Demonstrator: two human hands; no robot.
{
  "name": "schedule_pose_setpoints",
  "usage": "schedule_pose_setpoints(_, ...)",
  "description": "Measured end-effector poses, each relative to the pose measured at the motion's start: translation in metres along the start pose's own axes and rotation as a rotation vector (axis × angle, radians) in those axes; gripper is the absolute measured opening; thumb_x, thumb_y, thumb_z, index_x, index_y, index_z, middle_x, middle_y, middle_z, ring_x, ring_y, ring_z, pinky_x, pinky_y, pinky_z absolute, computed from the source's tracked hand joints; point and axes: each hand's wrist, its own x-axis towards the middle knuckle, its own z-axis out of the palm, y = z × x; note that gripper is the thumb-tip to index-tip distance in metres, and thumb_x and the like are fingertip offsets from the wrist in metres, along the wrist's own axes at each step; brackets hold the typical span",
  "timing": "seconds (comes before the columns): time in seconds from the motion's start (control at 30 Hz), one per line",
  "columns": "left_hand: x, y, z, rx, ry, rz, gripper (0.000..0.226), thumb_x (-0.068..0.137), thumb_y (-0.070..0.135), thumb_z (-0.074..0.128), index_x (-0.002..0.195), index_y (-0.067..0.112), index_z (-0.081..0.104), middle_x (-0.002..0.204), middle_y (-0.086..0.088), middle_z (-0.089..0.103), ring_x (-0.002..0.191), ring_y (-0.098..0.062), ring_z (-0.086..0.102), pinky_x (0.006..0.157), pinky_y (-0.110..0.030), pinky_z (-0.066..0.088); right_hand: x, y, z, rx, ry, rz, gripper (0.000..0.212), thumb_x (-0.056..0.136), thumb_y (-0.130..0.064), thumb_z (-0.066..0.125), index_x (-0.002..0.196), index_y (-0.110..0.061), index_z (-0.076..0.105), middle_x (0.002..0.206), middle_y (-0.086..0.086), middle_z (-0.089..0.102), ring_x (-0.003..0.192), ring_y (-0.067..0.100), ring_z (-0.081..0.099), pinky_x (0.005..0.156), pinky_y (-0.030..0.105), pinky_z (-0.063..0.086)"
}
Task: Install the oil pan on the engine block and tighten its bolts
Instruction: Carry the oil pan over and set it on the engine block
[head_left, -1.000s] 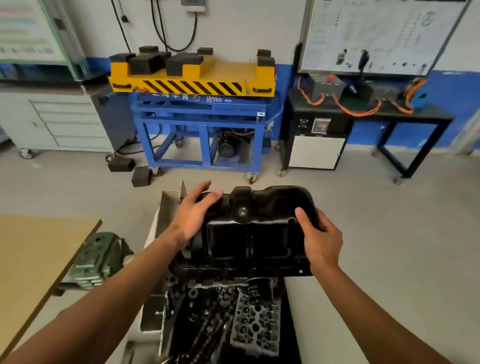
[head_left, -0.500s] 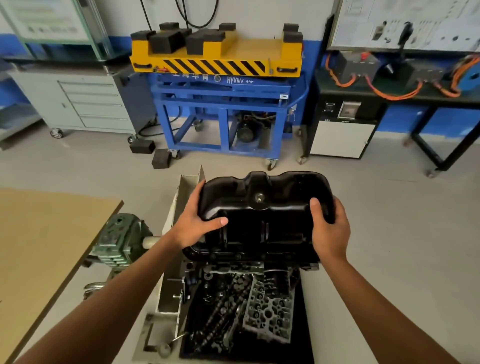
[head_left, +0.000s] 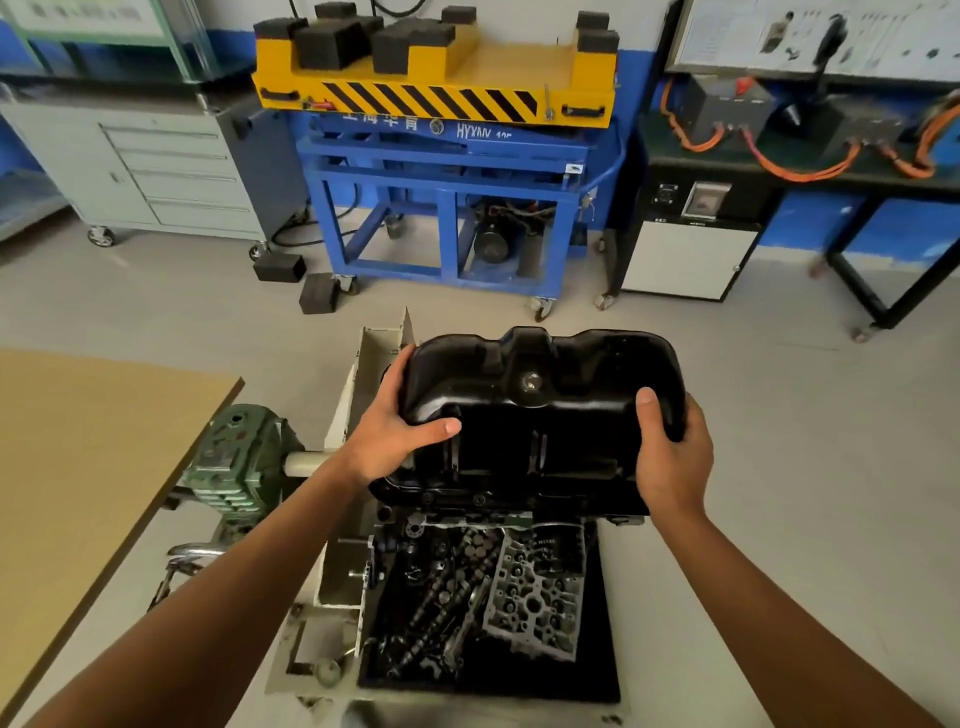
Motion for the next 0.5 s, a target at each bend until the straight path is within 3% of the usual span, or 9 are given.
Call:
schedule_pose_setpoints(0.2, -0.0010, -0.0034, 0.0029, 0.005, 0.016, -0.020, 0.118, 0.059, 0.054, 0.087, 0.155, 0.043, 0.020, 0.146, 0.013, 0.046, 0.135, -0.007, 0.046, 0.117, -0.037, 0.036, -0.0010, -0.0034, -0.0038, 0.006, 0.000, 0.009, 0.013, 0.077, -0.072, 0.057, 0.089, -0.067, 0.057, 0.094, -0.039, 0.064, 0.090, -0.017, 0.060, 0.079, 0.016, 0.045)
schedule_pose_setpoints(0.5, -0.0015, -0.0031, 0.0025, 0.019, 0.035, -0.017, 0.119, 0.057, 0.059, 0.087, 0.154, 0.044, 0.021, 0.148, 0.009, 0.045, 0.134, -0.007, 0.047, 0.117, -0.037, 0.037, 0.0014, -0.0032, -0.0020, 0.010, -0.005, 0.016, 0.021, 0.078, -0.070, 0.058, 0.095, -0.057, 0.060, 0.095, -0.033, 0.066, 0.091, -0.012, 0.062, 0.082, 0.019, 0.047)
